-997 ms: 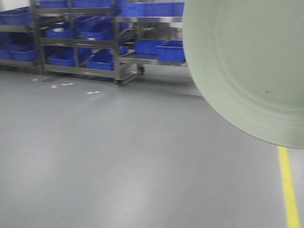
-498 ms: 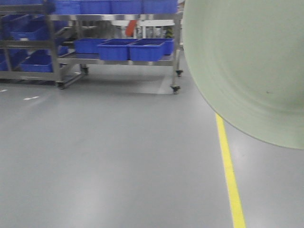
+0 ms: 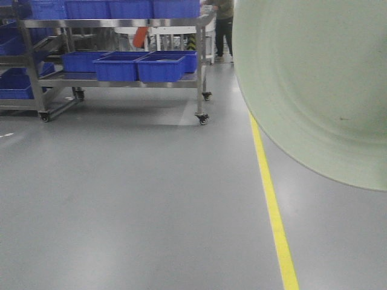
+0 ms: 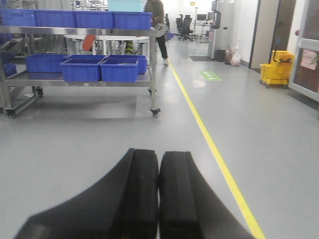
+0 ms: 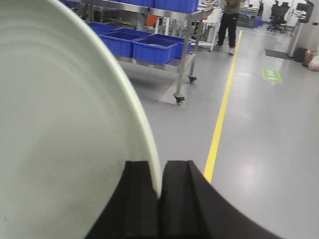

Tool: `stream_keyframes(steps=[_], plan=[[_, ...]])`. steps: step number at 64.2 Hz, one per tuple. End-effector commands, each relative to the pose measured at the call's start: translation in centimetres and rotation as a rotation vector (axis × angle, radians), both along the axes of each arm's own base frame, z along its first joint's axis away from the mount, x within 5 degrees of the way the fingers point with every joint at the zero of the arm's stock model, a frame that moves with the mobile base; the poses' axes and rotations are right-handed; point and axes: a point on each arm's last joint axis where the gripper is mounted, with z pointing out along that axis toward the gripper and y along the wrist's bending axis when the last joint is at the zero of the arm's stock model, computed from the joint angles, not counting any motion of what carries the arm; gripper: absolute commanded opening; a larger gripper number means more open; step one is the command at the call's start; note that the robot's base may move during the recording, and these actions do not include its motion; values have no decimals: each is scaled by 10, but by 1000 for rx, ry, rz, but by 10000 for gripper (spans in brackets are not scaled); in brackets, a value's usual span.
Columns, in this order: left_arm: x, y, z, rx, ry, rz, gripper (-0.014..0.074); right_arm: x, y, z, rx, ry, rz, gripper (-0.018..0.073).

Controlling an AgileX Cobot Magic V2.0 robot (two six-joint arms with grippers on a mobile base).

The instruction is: Place green plate on second shelf with right arm

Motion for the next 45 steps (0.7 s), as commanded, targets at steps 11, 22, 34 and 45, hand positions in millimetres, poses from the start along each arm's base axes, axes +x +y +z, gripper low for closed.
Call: stream_keyframes(steps=[11, 22, 34, 45], plan=[[0, 0, -5, -29, -55, -4, 130, 0, -1, 20, 35, -129, -9, 58], [0, 0, -5, -29, -55, -4, 130, 0, -1, 20, 35, -129, -9, 58], [0, 0, -5, -29, -55, -4, 130, 0, -1, 20, 35, -129, -9, 58], [0, 0, -5, -29, -55, -4, 130, 0, -1, 20, 35, -129, -9, 58]])
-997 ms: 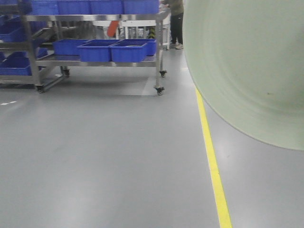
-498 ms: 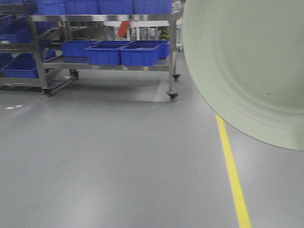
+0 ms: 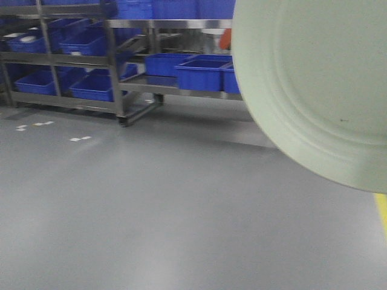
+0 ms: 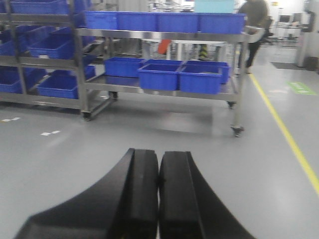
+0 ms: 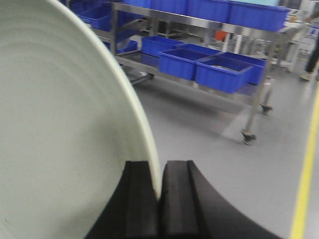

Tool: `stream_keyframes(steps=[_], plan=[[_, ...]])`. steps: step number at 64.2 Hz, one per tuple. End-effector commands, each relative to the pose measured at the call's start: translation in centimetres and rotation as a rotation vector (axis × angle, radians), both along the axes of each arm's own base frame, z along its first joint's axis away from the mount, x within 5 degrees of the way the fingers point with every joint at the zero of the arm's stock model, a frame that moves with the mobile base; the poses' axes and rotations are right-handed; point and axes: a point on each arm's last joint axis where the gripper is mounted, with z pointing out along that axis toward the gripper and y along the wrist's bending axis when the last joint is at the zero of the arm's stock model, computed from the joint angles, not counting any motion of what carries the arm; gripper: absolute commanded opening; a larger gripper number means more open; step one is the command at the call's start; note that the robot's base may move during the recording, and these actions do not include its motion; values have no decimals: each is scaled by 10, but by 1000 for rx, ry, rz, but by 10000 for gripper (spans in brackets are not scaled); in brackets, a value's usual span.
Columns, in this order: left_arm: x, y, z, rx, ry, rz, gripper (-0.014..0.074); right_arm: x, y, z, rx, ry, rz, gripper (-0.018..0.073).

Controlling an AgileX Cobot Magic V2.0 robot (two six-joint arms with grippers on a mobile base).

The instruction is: Place green plate on second shelf with right arm

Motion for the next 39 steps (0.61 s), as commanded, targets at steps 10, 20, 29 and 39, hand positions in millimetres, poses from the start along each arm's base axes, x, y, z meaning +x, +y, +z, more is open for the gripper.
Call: stream_keyframes(steps=[10, 20, 29, 39], plan=[[0, 0, -5, -29, -55, -4, 130, 0, -1, 20, 35, -129, -9, 58], [0, 0, -5, -29, -55, -4, 130, 0, -1, 20, 35, -129, -9, 58], [0, 0, -5, -29, -55, -4, 130, 0, -1, 20, 35, -129, -9, 58], [0, 0, -5, -29, -55, -4, 130, 0, -1, 20, 35, -129, -9, 58]])
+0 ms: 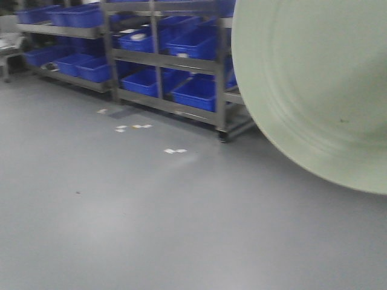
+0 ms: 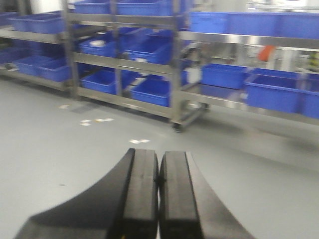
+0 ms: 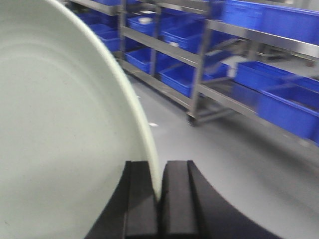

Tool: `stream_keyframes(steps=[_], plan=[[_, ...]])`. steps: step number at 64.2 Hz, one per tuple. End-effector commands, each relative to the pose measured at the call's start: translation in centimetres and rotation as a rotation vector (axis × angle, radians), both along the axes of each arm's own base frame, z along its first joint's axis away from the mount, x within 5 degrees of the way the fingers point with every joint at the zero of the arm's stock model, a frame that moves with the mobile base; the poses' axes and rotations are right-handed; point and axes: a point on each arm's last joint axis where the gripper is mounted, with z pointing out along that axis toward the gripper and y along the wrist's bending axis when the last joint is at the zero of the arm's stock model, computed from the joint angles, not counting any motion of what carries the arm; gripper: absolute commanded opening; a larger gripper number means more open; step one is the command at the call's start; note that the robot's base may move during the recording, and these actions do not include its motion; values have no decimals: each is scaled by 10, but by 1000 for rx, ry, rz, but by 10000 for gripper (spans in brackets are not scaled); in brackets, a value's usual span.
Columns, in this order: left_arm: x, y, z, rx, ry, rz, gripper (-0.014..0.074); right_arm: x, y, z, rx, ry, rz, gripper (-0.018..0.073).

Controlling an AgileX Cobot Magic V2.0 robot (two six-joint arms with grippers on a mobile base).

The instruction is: Place green plate on second shelf with right arm

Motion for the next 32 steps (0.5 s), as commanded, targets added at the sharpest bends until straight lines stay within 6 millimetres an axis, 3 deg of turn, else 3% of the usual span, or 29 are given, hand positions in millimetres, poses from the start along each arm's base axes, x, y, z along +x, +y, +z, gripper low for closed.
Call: stream_keyframes(steps=[1, 32], plan=[[0, 0, -5, -29, -55, -4, 130, 0, -1, 20, 36, -131, -10, 58], [0, 0, -5, -29, -55, -4, 130, 0, -1, 20, 36, -131, -10, 58]])
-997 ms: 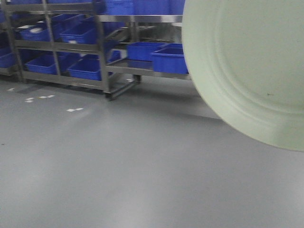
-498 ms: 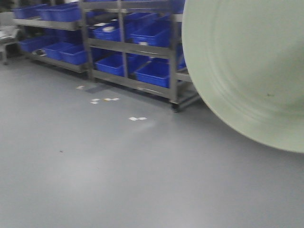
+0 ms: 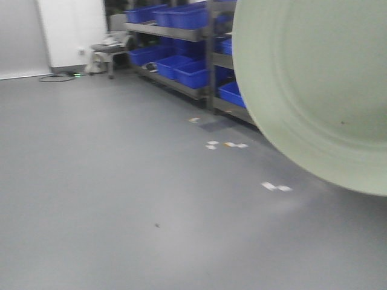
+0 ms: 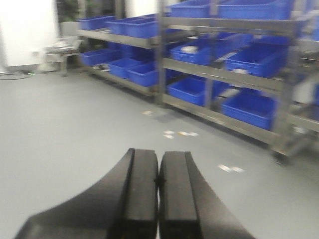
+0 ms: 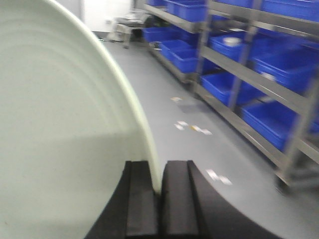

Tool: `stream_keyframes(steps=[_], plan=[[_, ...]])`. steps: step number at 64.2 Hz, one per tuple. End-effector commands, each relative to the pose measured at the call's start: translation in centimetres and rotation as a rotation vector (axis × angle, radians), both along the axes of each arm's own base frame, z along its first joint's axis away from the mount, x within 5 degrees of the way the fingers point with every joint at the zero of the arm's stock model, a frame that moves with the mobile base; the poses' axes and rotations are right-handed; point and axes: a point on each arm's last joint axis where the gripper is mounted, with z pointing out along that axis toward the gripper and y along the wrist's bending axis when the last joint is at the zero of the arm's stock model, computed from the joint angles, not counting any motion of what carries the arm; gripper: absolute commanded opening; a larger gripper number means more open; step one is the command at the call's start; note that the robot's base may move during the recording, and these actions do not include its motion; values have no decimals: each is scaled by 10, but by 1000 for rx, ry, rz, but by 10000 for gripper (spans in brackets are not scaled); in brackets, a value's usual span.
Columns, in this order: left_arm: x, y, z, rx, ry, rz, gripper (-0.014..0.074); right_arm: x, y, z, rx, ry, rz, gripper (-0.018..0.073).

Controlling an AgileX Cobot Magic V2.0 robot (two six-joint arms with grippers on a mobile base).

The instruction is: Place green plate on second shelf with right arm

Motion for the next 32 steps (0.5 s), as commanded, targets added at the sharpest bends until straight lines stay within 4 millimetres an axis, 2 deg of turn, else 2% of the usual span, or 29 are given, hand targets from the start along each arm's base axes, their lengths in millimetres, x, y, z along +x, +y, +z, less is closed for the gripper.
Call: stream_keyframes(steps=[1, 32], plan=[[0, 0, -5, -29, -55, -4, 130, 0, -1, 20, 34, -131, -10, 58], [0, 0, -5, -29, -55, -4, 130, 0, -1, 20, 34, -131, -10, 58]])
